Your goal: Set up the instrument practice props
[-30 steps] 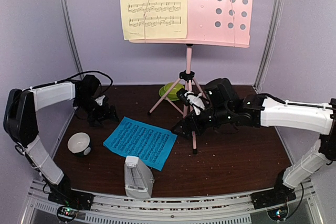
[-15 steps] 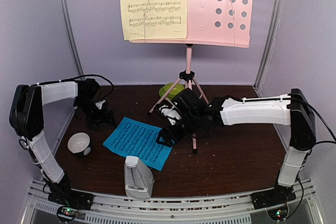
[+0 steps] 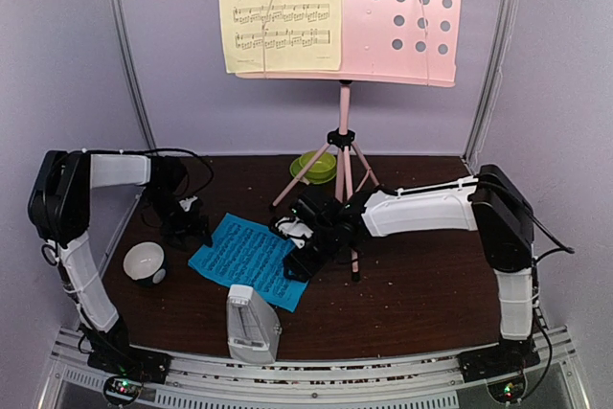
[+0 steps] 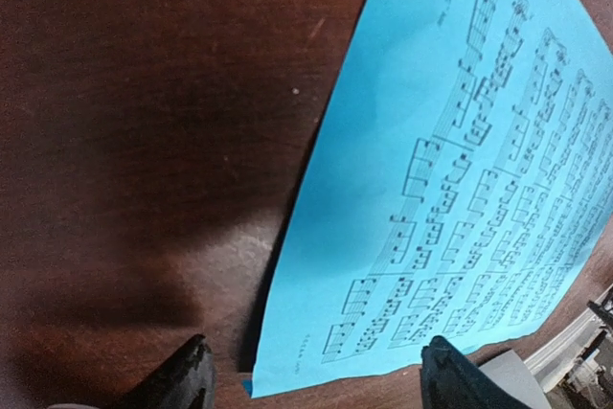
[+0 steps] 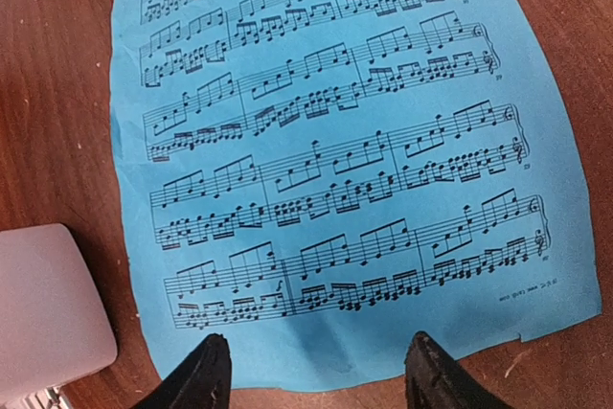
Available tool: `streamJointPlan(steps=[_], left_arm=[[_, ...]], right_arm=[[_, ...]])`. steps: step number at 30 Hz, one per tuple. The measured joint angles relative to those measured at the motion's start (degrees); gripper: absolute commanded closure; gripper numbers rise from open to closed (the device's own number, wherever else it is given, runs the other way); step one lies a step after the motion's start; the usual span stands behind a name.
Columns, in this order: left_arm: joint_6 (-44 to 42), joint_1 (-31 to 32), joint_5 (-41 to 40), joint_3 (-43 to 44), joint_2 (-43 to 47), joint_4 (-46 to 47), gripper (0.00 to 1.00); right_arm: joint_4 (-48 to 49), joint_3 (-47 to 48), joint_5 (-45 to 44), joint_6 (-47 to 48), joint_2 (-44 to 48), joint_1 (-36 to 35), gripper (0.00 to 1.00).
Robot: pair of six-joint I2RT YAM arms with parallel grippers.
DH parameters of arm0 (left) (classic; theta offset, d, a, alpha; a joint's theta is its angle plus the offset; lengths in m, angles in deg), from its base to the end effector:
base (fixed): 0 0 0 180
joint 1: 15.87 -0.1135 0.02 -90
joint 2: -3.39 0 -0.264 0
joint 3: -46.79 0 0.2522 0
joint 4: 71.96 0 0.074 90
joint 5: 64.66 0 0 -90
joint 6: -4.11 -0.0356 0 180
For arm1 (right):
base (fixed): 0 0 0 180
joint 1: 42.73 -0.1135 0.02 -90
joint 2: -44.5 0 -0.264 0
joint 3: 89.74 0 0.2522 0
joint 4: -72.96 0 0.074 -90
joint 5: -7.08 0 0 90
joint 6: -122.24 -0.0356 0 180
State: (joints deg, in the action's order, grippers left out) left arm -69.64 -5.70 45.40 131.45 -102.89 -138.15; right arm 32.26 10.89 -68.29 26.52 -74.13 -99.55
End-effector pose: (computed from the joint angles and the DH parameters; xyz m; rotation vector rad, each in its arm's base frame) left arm 0.3252 -0.0707 0.1666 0.1515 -3.0477 0.5387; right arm 0.2347 0.3754 0.1746 -1.2619 2.4128 0.6943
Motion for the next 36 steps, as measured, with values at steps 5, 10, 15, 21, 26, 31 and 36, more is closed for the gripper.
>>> streamJointPlan(steps=[5, 10, 15, 21, 26, 31, 36], left_arm=[[-0.87, -0.02, 1.22, -0.28, -2.69, -0.04, 0.34], [-1.4, -0.28, 5.81, -1.03, -3.02, 1.01, 0.36], [-1.31, 0.07, 13.42, -2.19, -3.65, 4.7, 0.37], [1.01, 0.52, 20.31, -4.44, -4.0, 13.53, 0.31], [1.75, 0.55, 20.02, -4.59, -3.56, 15.61, 0.17], [1.9, 0.46, 19.17, -4.74, -2.91, 18.16, 0.15], [1.81, 0.46, 20.31, 1.14, -7.41, 19.63, 0.18]], right_arm=[[-1.27, 1.64, -0.35, 0.26, -3.67, 0.0, 0.51], [-1.99, 3.37, -0.42, 0.46, -5.6, 0.0, 0.58], [-2.01, 4.72, -0.13, 0.63, -6.58, 0.0, 0.59], [-2.01, 5.62, -0.04, 0.63, -7.21, 0.0, 0.59], [-2.14, 5.77, -0.04, 0.63, -7.3, 0.0, 0.59], [-2.16, 5.77, -0.07, 0.63, -7.3, 0.0, 0.6], [-2.16, 5.77, -0.07, 0.81, -7.3, 0.0, 0.6]])
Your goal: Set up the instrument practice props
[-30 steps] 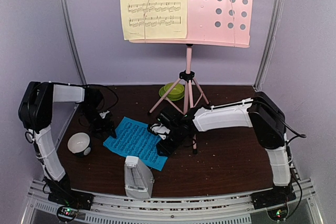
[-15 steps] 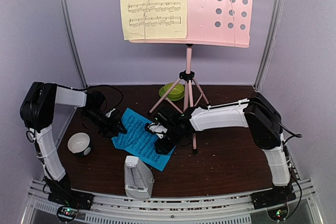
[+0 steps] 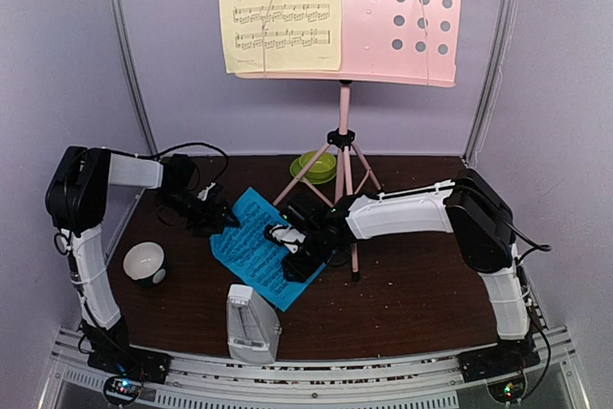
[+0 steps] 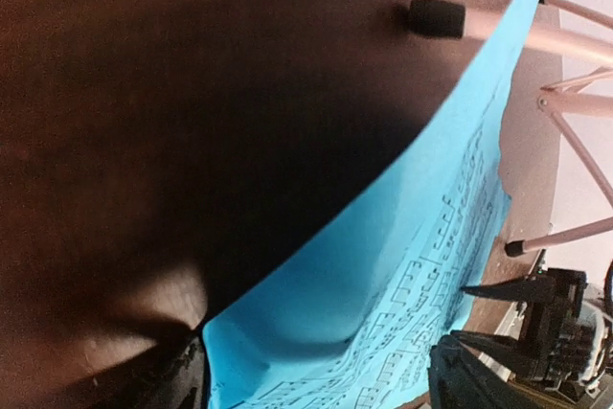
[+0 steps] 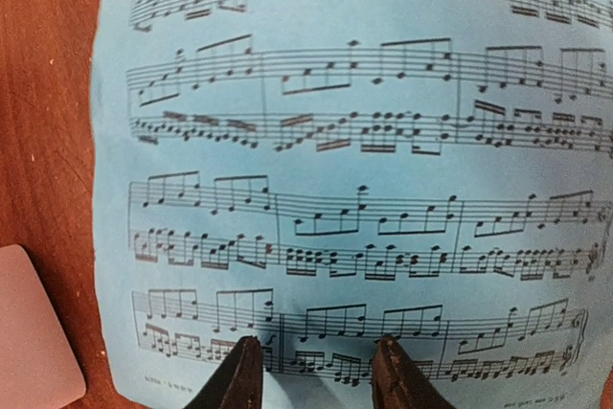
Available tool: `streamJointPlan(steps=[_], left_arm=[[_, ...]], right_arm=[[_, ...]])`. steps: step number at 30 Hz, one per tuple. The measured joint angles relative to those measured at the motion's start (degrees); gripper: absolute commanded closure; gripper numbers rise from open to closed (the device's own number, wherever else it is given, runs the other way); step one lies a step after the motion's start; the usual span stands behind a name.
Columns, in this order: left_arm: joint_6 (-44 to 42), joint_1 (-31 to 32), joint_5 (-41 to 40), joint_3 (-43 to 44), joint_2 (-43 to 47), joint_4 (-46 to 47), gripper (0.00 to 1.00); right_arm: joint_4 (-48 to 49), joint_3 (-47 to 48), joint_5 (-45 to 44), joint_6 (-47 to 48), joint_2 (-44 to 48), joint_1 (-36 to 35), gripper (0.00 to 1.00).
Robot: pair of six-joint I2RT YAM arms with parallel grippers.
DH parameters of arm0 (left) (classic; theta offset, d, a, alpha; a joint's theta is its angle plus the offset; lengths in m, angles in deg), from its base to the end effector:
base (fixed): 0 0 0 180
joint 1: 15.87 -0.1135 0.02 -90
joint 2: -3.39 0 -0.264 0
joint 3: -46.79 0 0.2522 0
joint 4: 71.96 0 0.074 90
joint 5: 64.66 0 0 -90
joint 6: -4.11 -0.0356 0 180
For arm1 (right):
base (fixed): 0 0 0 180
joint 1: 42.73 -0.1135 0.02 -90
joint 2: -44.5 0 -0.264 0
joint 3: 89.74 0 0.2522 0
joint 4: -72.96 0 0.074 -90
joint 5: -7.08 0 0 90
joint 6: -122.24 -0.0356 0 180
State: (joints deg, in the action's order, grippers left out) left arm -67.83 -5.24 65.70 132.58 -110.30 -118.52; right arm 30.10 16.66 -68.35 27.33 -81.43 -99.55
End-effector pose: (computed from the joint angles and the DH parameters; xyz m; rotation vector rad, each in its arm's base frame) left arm 0.3653 -0.0920 0.1398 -0.0421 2.8559 -1.1122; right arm 0.2458 0.3923 0.1469 -1.2966 2.4641 0.6562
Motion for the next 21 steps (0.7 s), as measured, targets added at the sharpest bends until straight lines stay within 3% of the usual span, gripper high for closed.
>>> streamJointPlan(steps=[8, 14, 21], left_arm=[[-1.16, -0.09, 0.81, 12.02, -8.07, 1.14, 0.06], [-2.32, -0.09, 1.75, 20.13, -13.2, -0.33, 0.11], [-5.16, 0.72, 4.87, 22.38, -15.21, -3.45, 0.15]], right_arm=[[-0.11, -0.02, -0.02, 0.94, 0.0, 0.0, 0.6], [-0.09, -0.11, -0.04, 1.77, 0.02, 0.0, 0.6], [-0.13, -0.11, -0.09, 2.01, 0.02, 0.0, 0.6]])
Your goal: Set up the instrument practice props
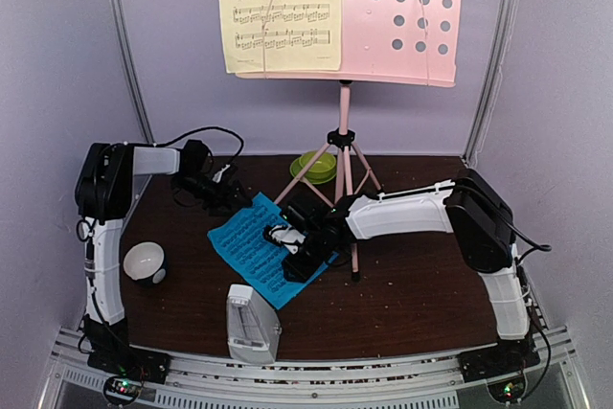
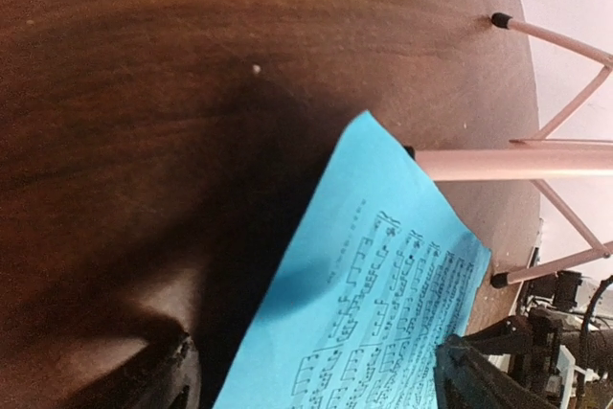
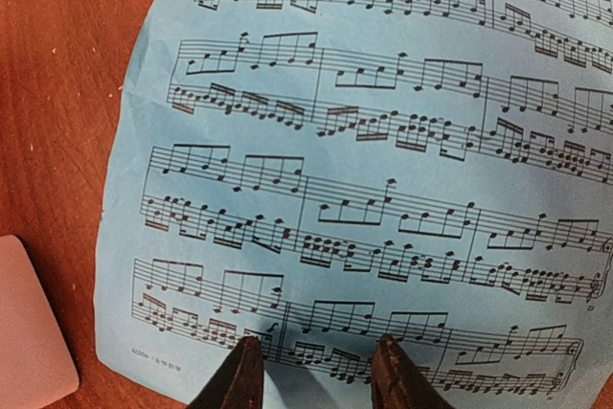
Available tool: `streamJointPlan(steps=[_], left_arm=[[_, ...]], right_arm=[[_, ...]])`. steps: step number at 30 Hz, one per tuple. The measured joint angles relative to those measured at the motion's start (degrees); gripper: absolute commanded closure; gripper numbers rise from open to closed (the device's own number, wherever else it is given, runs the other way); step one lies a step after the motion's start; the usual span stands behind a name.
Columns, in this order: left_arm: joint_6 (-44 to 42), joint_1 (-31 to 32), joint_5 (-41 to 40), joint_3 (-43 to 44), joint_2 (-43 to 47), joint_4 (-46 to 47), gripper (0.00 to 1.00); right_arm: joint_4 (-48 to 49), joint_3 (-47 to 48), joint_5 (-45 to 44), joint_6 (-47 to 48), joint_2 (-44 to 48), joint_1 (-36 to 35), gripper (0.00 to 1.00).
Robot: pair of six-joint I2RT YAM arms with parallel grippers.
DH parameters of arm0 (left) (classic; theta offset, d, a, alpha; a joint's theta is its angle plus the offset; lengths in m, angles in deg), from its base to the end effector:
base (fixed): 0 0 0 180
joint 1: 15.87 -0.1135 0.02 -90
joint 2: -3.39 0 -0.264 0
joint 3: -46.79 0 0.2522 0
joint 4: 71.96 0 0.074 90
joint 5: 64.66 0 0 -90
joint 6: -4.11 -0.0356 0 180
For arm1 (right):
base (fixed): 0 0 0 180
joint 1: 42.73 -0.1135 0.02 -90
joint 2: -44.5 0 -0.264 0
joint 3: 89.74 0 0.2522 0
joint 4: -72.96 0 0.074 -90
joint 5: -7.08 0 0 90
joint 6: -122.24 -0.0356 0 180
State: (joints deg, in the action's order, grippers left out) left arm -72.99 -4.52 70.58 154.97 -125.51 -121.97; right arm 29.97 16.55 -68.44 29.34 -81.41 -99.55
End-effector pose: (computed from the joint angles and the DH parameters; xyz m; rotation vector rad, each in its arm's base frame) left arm 0.4405 -0.1142 0.1362 0.1565 2.7383 -1.2121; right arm 0.2456 0.3918 0.1463 -1.3372 2.4392 0.6436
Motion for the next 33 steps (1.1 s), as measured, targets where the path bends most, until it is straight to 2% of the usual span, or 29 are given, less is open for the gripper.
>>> streamJointPlan(steps=[9, 13, 15, 22, 29, 33], left_arm=[[-1.95, 2.38, 4.79, -1.36, 0.02, 0.02, 0.31], [-1.51, 2.4, 6.08, -4.55, 0.92, 2.45, 0.52], [-1.05, 2.36, 6.4, -5.84, 2.01, 3.5, 0.59], [-0.11, 2.36, 7.63, -8.26, 8.22, 8.11, 0.59], [2.73, 2.36, 9.51, -10.6, 10.32, 14.03, 0.66], [3.56, 2.36, 10.36, -11.41, 10.32, 15.65, 0.62]], right_arm=[[0.0, 0.0, -0.28, 0.0, 0.0, 0.0, 0.6], [0.0, 0.0, -0.57, -0.02, 0.0, 0.0, 0.6], [0.0, 0.0, -0.63, -0.02, 0.0, 0.0, 0.6], [0.02, 0.0, -0.83, -0.07, 0.0, 0.0, 0.6], [0.02, 0.0, -1.05, -0.02, 0.0, 0.0, 0.6], [0.02, 0.0, -1.07, -0.04, 0.02, 0.0, 0.6]])
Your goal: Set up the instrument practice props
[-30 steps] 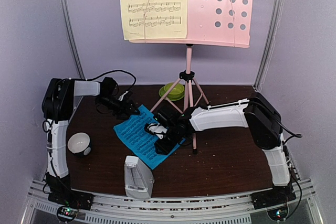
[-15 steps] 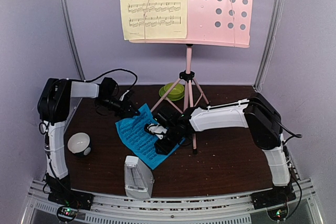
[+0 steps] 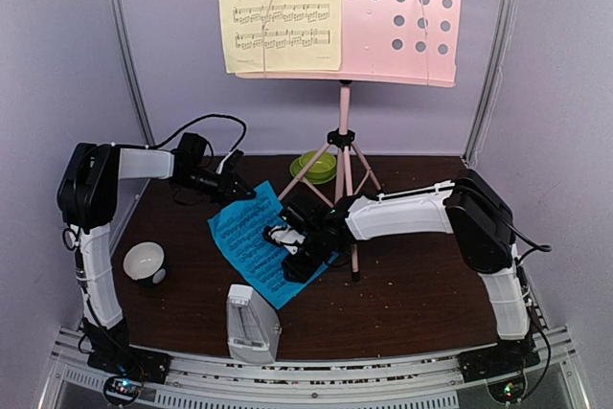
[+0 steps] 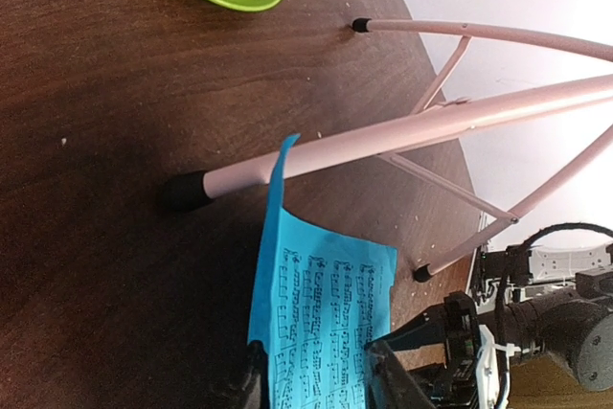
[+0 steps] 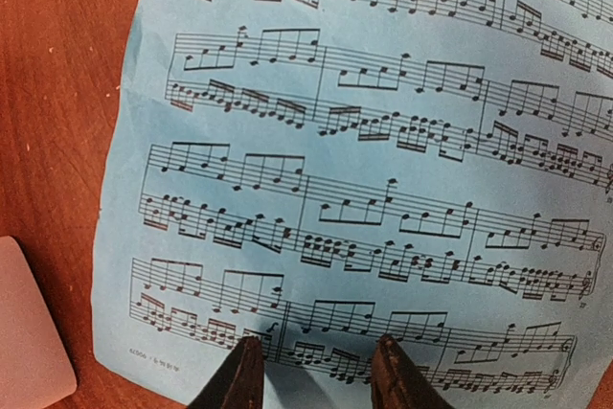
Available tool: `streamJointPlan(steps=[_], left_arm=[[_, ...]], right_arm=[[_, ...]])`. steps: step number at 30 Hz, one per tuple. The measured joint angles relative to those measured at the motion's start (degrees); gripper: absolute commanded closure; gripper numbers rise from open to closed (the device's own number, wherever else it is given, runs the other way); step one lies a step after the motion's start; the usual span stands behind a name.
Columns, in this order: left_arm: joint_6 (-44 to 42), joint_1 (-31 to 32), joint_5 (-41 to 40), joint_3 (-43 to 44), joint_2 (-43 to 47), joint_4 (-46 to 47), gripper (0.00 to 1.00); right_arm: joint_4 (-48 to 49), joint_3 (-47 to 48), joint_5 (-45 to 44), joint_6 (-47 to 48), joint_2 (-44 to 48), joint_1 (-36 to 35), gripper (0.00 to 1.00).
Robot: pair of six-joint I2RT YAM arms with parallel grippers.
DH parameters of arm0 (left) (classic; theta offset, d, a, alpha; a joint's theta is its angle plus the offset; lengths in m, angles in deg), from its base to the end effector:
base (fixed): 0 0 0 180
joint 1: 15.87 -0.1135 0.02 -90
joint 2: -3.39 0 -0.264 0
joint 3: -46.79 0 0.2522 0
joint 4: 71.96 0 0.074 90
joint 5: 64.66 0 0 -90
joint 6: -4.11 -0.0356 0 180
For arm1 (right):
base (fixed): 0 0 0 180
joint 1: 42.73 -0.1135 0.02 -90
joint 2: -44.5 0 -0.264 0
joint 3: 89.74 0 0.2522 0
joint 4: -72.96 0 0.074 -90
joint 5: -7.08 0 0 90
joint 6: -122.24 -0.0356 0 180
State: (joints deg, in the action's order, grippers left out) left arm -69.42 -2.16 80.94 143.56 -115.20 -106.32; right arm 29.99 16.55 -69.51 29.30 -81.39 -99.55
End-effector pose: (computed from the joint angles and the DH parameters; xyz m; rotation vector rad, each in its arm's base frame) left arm 0.4136 -0.1311 0.1734 0.3344 2.4647 -1.4446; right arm 0.2461 0.3915 0.1464 -1.3285 2.4383 0.6204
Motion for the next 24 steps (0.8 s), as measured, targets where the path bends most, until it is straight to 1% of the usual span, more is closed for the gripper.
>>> streamJointPlan(steps=[2, 4, 5, 9, 11, 12, 13, 18, 24], left_arm=[[0.15, 0.0, -0.04, -0.26, 0.0, 0.17, 0.61], [0.15, 0.0, -0.22, -0.31, -0.02, 0.02, 0.67], [0.13, 0.0, -0.37, -0.31, -0.02, -0.07, 0.72], [-0.96, 0.0, -2.05, -0.31, -0.02, -0.98, 0.82], [-1.53, 0.0, -3.08, -0.31, 0.0, -1.27, 0.92], [-1.88, 0.0, -3.56, -0.31, 0.04, -1.64, 0.98], [-2.56, 0.02, -4.26, -0.31, 0.15, -2.19, 1.0], [-6.54, 0.44, -7.98, -0.44, 3.91, -5.84, 1.0], [-12.2, 1.81, -12.5, -2.89, 16.17, -8.66, 1.0]], right_arm=[[-0.02, 0.0, 0.0, 0.02, 0.04, 0.0, 0.6], [0.0, 0.0, -0.02, 0.02, 0.04, 0.0, 0.59], [-0.02, 0.0, -0.04, 0.02, 0.07, 0.0, 0.59], [-0.09, 0.02, -0.04, 0.17, 0.09, 0.07, 0.57], [-0.48, 0.22, -0.11, 0.22, 0.09, 0.15, 0.55], [-0.81, 0.26, -0.2, 0.2, 0.2, 0.22, 0.54], [-1.4, 0.35, -0.35, 0.2, 0.28, 0.28, 0.53], [-4.79, 0.98, -1.49, 0.13, 1.16, 0.92, 0.46], [-6.6, 0.98, -3.39, -0.2, 6.6, 1.22, 0.33]])
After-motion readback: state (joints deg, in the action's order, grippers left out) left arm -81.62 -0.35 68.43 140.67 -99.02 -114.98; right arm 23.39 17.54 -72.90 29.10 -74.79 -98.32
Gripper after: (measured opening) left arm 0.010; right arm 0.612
